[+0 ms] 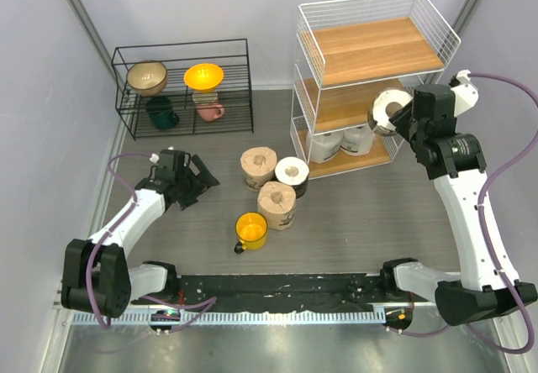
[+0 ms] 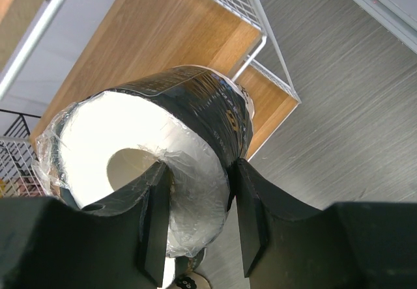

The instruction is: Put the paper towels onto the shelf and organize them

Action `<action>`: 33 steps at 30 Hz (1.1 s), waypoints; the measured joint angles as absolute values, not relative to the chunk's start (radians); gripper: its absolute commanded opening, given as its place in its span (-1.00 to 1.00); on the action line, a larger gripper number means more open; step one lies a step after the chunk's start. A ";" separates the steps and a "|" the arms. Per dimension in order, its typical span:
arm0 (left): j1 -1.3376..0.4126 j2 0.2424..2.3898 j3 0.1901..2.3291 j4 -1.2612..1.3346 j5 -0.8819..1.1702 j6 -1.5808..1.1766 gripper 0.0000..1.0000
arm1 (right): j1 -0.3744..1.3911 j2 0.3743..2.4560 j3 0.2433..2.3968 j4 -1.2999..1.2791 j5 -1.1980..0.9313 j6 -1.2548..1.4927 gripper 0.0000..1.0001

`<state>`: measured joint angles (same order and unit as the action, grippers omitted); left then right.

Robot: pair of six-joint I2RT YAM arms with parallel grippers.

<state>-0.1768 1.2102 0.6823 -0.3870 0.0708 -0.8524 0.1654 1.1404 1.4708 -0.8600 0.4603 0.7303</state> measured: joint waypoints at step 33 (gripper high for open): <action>-0.177 1.222 0.682 -0.386 0.071 -0.852 0.91 | -0.057 1.372 1.647 -0.757 0.143 0.710 -0.28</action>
